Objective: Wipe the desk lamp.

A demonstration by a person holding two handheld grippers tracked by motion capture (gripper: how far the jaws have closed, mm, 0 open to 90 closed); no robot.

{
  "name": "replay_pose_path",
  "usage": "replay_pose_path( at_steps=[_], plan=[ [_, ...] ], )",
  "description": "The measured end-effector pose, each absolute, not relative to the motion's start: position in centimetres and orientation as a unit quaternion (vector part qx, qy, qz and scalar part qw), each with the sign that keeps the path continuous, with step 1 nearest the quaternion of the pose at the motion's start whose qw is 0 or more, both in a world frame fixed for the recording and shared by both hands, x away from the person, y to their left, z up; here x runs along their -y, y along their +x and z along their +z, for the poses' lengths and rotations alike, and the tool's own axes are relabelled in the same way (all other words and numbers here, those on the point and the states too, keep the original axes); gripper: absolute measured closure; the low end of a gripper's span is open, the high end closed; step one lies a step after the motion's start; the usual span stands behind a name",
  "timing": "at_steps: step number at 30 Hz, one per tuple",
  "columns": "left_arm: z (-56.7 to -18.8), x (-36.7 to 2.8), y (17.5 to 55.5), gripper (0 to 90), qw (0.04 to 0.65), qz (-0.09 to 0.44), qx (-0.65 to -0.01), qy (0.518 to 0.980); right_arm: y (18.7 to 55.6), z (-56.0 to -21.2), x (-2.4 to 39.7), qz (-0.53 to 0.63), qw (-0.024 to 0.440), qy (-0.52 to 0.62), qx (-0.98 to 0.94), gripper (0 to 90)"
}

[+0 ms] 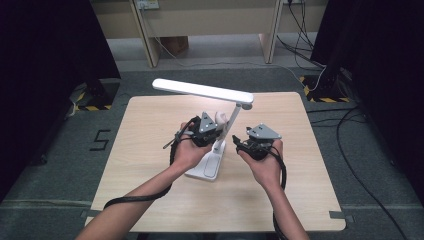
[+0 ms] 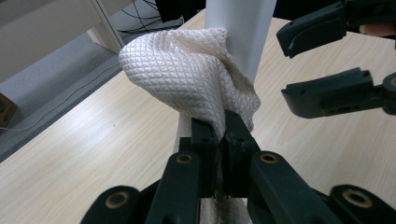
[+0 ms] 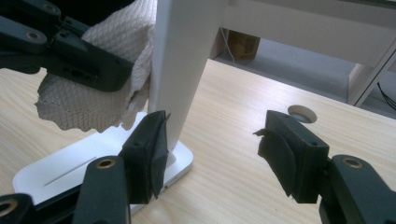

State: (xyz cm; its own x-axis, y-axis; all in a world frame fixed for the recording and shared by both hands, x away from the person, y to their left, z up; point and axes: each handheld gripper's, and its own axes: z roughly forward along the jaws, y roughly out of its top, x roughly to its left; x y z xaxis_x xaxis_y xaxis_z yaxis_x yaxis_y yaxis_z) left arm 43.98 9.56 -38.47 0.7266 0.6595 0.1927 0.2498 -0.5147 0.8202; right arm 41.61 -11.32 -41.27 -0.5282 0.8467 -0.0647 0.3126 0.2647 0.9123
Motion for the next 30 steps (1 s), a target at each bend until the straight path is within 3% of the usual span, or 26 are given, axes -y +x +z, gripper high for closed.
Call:
replay_pose_path(
  at_steps=[30],
  plan=[
    [-43.6, -10.8, 45.1, 84.5, 0.382, 0.227, -0.29, 0.848, 41.6, -42.2, 11.1, 0.453, 0.281, 0.392, -0.75, 41.0]
  ],
)
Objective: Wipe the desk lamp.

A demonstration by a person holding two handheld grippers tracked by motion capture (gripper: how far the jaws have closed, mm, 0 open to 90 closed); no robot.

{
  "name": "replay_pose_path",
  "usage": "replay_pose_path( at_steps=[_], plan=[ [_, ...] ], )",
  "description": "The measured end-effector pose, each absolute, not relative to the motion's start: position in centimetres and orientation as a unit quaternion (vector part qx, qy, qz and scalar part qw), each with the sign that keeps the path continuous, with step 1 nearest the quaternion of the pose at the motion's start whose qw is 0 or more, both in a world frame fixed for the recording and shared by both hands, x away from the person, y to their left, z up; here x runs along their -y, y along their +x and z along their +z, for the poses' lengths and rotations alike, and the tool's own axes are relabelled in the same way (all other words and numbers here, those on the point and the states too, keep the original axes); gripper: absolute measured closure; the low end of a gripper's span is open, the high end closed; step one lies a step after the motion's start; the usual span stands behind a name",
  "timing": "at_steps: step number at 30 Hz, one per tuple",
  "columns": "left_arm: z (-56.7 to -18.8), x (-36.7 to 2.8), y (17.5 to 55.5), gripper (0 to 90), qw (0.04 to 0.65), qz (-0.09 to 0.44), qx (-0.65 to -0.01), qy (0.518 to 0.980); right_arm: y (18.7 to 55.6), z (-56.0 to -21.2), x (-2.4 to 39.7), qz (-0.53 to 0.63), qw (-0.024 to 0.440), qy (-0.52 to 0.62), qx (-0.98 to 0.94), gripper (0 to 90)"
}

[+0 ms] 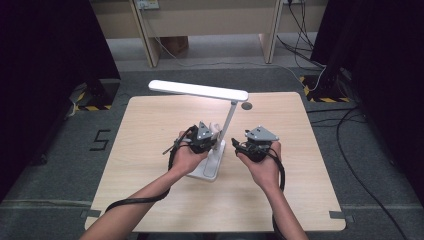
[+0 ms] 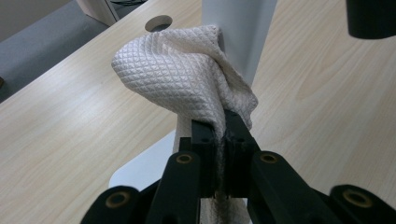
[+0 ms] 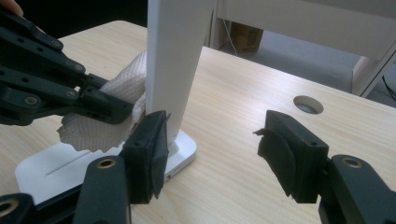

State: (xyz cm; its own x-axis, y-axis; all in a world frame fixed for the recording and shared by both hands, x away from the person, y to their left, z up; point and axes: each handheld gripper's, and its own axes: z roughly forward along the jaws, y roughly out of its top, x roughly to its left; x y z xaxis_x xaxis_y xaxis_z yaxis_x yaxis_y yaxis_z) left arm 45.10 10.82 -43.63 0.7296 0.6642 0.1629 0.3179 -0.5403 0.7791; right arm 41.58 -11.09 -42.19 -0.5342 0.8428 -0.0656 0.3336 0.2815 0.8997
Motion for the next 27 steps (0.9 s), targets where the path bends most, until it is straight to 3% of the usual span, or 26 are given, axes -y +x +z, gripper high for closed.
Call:
replay_pose_path(
  at_steps=[27],
  plan=[
    [-46.1, -11.7, 45.2, 84.5, 0.361, 0.203, -0.296, 0.861, 41.4, -43.2, 10.9, 0.447, 0.27, 0.394, -0.756, 41.1]
  ],
)
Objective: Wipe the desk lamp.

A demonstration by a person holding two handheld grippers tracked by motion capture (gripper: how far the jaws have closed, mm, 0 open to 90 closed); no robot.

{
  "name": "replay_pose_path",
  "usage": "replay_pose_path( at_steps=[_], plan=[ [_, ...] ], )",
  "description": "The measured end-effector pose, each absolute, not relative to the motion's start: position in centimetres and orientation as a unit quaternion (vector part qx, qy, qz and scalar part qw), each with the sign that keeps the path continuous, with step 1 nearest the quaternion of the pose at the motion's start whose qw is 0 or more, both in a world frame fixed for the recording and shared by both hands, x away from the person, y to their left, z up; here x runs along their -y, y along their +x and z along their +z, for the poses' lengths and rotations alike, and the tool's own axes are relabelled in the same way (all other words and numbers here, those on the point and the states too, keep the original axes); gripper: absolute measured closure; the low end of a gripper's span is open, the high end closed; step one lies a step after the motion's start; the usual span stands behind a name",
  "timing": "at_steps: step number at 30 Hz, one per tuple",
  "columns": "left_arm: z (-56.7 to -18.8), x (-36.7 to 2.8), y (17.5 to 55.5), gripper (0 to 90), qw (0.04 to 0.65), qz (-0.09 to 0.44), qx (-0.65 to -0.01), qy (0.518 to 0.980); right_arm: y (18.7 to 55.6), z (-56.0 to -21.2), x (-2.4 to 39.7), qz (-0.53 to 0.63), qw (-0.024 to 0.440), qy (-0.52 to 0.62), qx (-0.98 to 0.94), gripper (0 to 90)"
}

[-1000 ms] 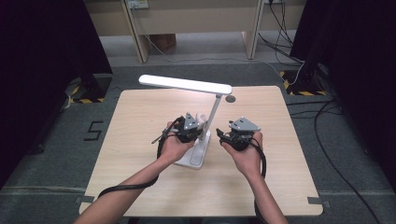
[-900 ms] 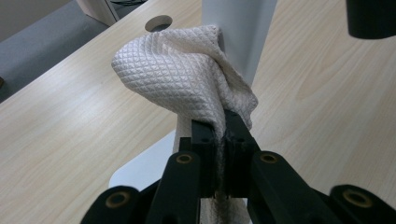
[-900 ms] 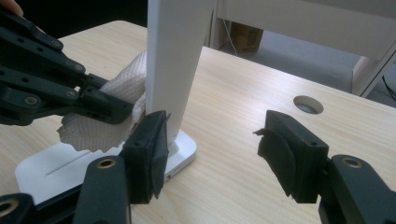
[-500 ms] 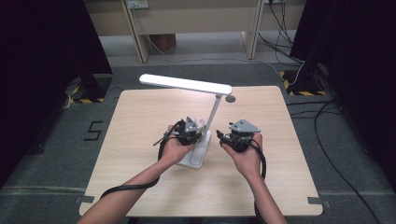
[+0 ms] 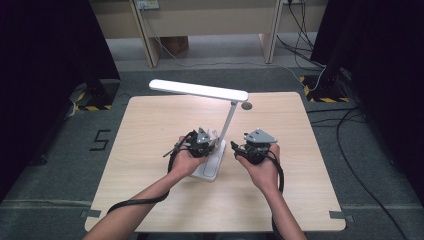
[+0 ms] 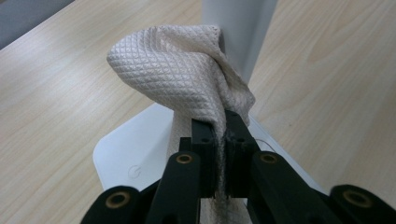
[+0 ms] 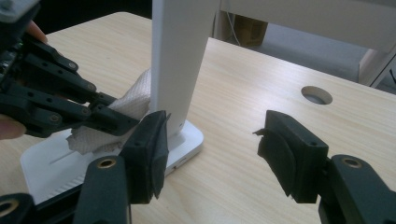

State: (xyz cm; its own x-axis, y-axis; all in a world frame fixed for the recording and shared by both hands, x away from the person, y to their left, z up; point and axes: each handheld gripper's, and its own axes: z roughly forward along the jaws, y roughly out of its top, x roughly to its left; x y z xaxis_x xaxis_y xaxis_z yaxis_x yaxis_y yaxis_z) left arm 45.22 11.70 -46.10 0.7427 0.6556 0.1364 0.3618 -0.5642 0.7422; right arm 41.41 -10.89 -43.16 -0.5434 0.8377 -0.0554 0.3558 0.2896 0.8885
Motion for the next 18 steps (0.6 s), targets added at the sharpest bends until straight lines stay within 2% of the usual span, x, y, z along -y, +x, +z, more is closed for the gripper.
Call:
replay_pose_path(
  at_steps=[12, 18],
  plan=[
    [-45.2, -13.7, 41.3, 84.2, 0.401, 0.181, -0.243, 0.864, 40.3, -43.0, 10.3, 0.458, 0.246, 0.382, -0.764, 41.2],
    [-45.3, -13.8, 40.5, 84.0, 0.397, 0.18, -0.224, 0.871, 39.7, -42.4, 9.1, 0.481, 0.22, 0.363, -0.767, 40.9]
  ],
)
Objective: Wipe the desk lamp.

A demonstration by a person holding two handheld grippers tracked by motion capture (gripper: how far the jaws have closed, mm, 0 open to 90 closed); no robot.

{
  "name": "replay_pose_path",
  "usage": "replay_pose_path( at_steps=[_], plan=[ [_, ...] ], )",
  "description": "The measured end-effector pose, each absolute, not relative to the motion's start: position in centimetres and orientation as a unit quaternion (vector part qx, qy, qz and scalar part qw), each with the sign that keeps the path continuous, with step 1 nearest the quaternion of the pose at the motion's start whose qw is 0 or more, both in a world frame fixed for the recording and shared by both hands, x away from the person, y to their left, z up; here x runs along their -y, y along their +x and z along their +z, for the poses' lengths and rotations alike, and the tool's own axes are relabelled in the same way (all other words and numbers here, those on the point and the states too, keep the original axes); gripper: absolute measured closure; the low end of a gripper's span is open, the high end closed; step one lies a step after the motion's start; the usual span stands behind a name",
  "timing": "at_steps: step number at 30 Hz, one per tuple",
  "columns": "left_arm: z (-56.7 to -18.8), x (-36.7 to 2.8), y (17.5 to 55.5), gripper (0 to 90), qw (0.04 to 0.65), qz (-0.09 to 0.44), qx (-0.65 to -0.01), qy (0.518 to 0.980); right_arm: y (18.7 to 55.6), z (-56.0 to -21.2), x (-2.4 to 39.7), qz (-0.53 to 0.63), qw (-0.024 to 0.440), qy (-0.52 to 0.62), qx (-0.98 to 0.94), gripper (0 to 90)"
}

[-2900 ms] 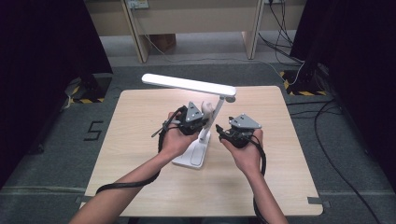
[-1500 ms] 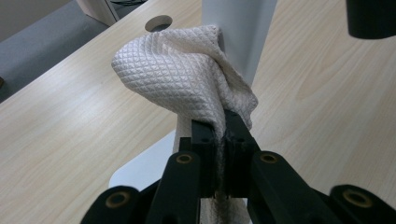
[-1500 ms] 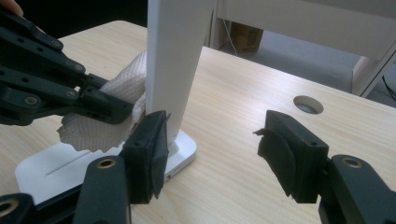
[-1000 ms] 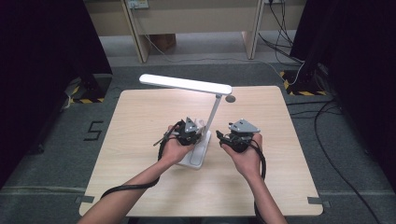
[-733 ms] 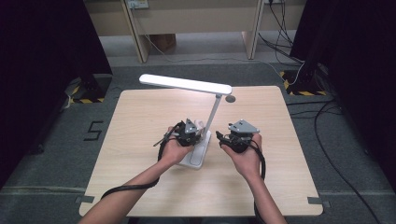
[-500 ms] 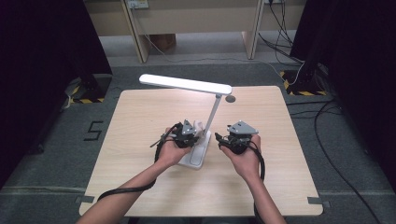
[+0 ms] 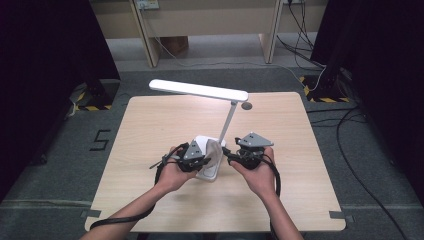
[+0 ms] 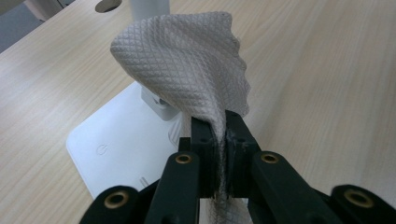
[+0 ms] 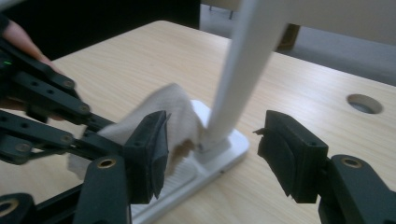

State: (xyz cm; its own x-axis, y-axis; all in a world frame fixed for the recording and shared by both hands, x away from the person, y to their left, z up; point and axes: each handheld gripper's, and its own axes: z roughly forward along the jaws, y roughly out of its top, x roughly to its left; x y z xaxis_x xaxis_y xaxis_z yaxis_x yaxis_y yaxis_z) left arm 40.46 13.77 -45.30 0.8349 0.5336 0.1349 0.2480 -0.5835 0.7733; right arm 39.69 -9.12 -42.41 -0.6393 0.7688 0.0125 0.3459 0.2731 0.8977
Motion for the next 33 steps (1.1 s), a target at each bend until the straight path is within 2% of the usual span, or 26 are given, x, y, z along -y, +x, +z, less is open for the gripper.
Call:
replay_pose_path(
  at_steps=[4, 22, 30, 33],
  plan=[
    [-45.4, -13.2, 40.0, 83.9, 0.398, 0.177, -0.215, 0.874, 39.6, -42.7, 8.5, 0.485, 0.191, 0.357, -0.775, 40.9],
    [-44.8, -12.0, 39.4, 84.0, 0.403, 0.176, -0.192, 0.877, 40.6, -43.7, 7.9, 0.49, 0.123, 0.369, -0.78, 37.7],
    [-44.7, -11.9, 39.3, 84.1, 0.405, 0.181, -0.193, 0.875, 40.8, -44.1, 8.1, 0.496, 0.103, 0.376, -0.776, 41.2],
    [-44.8, -11.8, 39.3, 84.1, 0.406, 0.18, -0.193, 0.875, 40.8, -44.1, 8.1, 0.495, 0.099, 0.374, -0.778, 45.4]
  ],
)
